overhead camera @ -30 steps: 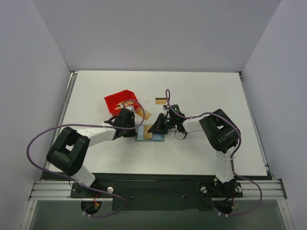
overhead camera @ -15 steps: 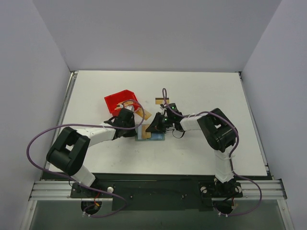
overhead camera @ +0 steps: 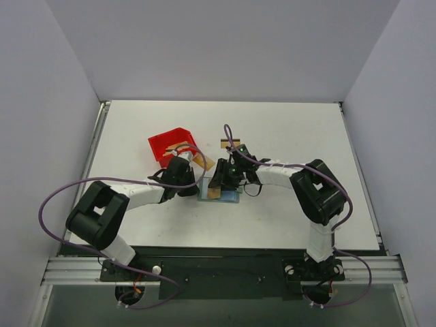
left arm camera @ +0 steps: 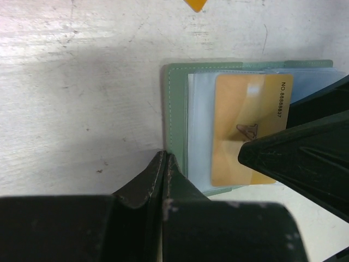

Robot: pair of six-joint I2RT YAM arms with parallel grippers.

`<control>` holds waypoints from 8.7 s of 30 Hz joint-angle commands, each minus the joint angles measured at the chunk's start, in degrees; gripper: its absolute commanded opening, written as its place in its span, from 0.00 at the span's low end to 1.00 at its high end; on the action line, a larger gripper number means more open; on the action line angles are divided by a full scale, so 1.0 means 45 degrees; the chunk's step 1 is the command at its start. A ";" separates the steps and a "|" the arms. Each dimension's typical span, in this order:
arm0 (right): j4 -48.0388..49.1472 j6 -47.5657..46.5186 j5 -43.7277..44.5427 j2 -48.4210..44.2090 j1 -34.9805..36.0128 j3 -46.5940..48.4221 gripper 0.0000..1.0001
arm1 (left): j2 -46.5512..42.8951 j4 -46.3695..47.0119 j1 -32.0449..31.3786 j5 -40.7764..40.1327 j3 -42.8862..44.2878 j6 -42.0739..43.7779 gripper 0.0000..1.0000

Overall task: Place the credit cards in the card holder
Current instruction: Insert the credit card into the card holder, then move the credit card to the corner of the board.

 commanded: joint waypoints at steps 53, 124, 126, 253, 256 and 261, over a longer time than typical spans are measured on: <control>-0.2470 -0.1204 0.0641 0.0162 0.0587 0.1859 0.19 | -0.0494 0.0395 -0.0044 0.0571 -0.0530 -0.0254 0.00; -0.8291 -0.5307 -0.1252 0.7817 -0.0684 1.3129 0.35 | -0.4266 -0.2360 0.1967 -0.0718 -0.0667 -0.0703 0.63; -0.8408 -0.5384 -0.1095 0.7817 -0.0606 1.3032 0.34 | -0.4149 -0.2262 0.2026 -0.0679 -0.0667 -0.0722 0.63; -0.7256 -0.4642 -0.1465 0.6899 0.0723 1.1156 0.11 | -0.3972 -0.1871 0.2298 -0.2398 -0.1370 -0.1640 0.29; -0.7256 -0.4915 -0.1680 0.6918 0.0918 1.1020 0.12 | -0.3973 -0.1890 0.2494 -0.2320 -0.1370 -0.1582 0.29; -0.7276 -0.5267 -0.2188 0.6977 0.1191 1.0941 0.14 | -0.3875 -0.1929 0.2690 -0.2358 -0.1370 -0.1543 0.29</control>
